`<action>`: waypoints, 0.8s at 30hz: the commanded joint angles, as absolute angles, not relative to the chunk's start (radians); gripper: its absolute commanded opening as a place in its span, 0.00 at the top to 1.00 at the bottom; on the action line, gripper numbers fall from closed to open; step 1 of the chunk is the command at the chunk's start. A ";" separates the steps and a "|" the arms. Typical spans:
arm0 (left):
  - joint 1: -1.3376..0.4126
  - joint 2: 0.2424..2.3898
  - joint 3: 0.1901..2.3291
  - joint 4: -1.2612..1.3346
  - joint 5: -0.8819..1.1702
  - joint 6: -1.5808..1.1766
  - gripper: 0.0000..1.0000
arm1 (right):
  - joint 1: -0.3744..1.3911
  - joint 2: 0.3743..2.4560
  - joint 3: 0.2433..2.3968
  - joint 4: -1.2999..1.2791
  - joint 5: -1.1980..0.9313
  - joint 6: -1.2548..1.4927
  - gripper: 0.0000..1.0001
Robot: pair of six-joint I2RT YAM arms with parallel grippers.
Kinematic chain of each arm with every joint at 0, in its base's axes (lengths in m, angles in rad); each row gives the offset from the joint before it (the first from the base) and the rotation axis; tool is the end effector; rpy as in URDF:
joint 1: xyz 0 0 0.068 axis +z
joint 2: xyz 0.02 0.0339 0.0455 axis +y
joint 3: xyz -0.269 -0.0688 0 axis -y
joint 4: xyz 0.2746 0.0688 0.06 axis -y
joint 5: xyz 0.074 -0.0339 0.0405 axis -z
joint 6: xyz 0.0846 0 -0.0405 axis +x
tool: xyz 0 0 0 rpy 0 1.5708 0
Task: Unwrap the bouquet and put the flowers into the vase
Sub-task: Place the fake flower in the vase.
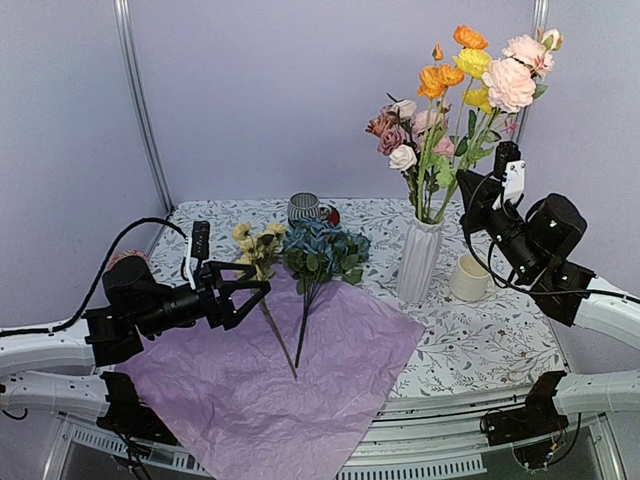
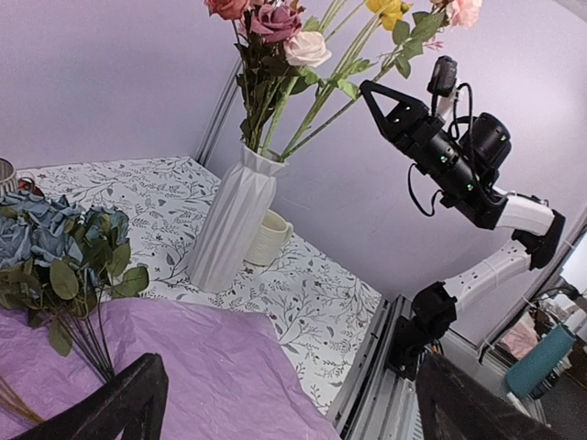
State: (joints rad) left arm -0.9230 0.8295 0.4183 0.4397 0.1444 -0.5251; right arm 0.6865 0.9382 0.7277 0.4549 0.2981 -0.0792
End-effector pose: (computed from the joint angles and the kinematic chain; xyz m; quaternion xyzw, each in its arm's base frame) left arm 0.1542 -0.2240 0.2616 0.1881 0.6712 -0.5115 0.5025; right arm 0.2418 0.1660 0.3692 -0.1189 0.6085 0.1458 0.7710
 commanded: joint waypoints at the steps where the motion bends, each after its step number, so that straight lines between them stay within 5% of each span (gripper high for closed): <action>1: -0.932 0.813 0.404 0.438 0.135 -0.527 0.03 | 0.681 0.959 0.682 0.523 0.280 -0.061 0.97; 24: -0.932 0.827 0.410 0.409 0.109 -0.538 0.04 | 0.666 1.173 0.722 0.391 0.324 0.098 0.94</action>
State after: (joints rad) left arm -0.9230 0.8249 0.4141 0.4240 0.1184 -0.5304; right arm 0.6746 1.1549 0.6708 0.4843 0.3233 0.0597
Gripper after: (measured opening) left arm 0.965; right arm 0.058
